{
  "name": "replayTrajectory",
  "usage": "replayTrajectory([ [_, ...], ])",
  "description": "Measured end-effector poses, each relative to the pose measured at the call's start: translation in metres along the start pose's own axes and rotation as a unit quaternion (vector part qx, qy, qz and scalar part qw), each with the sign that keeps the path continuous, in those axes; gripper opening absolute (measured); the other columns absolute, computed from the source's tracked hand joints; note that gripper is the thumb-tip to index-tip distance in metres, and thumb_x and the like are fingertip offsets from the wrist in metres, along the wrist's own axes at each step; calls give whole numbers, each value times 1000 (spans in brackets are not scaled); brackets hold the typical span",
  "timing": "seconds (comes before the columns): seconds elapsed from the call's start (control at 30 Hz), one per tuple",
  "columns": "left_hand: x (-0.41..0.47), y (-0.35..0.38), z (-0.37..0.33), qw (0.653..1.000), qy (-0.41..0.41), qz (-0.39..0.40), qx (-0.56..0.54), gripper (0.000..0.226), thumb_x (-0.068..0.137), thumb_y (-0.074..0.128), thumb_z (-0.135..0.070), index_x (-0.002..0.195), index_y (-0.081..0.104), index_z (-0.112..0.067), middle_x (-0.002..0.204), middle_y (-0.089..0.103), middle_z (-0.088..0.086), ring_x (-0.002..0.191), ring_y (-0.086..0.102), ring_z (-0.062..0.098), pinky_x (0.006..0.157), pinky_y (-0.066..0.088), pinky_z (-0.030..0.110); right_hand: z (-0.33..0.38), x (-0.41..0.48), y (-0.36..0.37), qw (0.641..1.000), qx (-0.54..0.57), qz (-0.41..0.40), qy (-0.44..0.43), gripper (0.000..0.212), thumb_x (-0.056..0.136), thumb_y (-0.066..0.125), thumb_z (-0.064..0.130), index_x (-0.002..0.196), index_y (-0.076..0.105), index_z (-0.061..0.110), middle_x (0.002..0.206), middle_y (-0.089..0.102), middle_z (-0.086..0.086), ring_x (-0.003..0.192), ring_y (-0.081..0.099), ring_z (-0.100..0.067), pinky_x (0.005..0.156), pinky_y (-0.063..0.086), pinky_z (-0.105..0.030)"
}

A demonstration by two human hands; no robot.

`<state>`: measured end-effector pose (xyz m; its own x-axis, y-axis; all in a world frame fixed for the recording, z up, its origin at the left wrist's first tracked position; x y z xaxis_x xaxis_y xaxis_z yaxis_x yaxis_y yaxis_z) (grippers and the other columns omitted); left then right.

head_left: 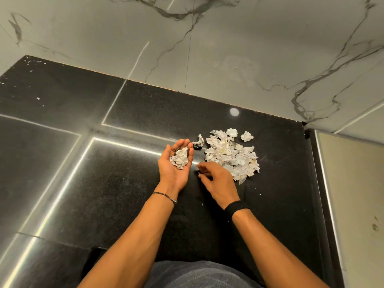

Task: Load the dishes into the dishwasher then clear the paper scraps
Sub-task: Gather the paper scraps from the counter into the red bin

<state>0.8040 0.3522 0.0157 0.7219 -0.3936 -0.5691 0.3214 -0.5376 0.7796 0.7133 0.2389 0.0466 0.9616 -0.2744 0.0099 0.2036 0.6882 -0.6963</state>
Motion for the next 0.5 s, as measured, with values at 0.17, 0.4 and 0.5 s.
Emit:
replayTrajectory([
  [0.17, 1, -3, -3, 1000, 7, -5, 23, 45, 108, 39, -32, 108, 71, 0, 116, 72, 18, 107, 72, 29, 95, 55, 37, 10, 5, 5, 995, -75, -3, -67, 33, 87, 68, 2, 119, 68, 11, 108, 69, -6, 99, 65, -24, 89, 54, -37],
  [0.4, 4, -2, -4, 999, 16, -12, 33, 43, 108, 40, -31, 107, 70, -1, 112, 73, 17, 106, 71, 29, 94, 56, 36, 13, 14, 8, 999, -9, -35, -8, 32, 81, 65, -3, 107, 71, 14, 95, 68, 1, 86, 64, -13, 79, 55, -31],
  [0.5, 7, 3, 0, 999, 16, -4, 32, 41, 108, 40, -32, 110, 69, -2, 118, 71, 18, 111, 69, 30, 102, 53, 40, 25, 21, -2, 974, 202, -72, 78, 31, 84, 69, -4, 107, 71, 16, 101, 72, 8, 90, 68, -4, 80, 53, -17],
])
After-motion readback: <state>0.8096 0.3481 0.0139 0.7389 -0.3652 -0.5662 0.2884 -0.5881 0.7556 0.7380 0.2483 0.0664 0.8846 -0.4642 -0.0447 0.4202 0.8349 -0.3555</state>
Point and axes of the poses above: each hand's wrist, its own x-axis towards the middle knuckle, its own y-axis out of the palm, z = x × y, the point moved 5 cm from there along x, towards the middle knuckle
